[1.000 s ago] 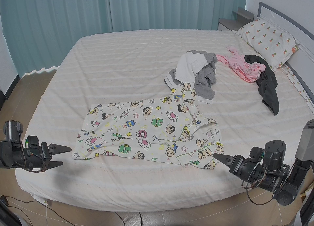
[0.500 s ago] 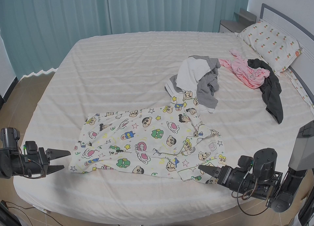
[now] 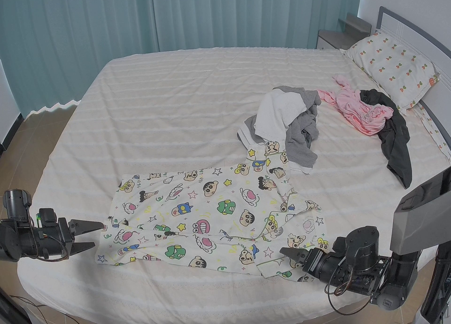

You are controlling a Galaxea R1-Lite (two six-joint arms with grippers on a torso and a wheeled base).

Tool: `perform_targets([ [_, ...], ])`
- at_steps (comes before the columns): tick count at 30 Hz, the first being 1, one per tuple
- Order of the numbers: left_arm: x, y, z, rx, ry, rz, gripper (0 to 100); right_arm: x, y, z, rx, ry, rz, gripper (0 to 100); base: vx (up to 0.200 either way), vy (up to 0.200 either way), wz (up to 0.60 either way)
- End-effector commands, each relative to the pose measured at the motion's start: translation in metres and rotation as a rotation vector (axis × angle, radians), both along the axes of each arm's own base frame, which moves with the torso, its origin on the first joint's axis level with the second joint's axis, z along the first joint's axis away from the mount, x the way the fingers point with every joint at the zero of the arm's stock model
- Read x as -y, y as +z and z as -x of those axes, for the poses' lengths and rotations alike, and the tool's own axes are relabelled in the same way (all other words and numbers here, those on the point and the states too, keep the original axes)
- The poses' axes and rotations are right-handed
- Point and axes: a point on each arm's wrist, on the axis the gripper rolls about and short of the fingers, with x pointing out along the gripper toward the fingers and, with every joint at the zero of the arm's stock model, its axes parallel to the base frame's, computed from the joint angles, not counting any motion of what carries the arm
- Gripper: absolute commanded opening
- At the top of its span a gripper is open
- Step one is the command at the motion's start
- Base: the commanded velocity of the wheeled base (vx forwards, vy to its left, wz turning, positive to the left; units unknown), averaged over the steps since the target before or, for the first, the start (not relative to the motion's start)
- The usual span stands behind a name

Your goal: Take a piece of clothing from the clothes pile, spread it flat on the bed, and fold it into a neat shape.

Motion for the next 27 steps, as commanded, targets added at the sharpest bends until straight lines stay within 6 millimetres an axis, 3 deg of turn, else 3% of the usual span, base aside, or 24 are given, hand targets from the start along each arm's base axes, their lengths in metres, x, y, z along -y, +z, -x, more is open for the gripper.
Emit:
perform_targets([
  [1, 0.000, -0.003, -0.001, -0.016, 0.001, 0.007, 100, -0.001, -0.010, -0.001, -0.025, 0.000, 0.018, 100, 0.000, 0.000, 0.00],
  [18, -0.001, -0.007, -0.001, -0.030, 0.000, 0.011, 100, -0.010, -0.018, -0.017, 0.014, -0.037, 0.010, 100, 0.000, 0.000, 0.00],
  [19, -0.001, -0.007, -0.001, -0.030, 0.000, 0.011, 100, -0.010, -0.019, -0.017, 0.013, -0.037, 0.011, 0, 0.000, 0.000, 0.00],
  [27, 0.001, -0.008, 0.003, 0.002, -0.001, 0.000, 100, -0.010, -0.019, -0.014, 0.008, -0.033, 0.017, 0, 0.000, 0.000, 0.00],
])
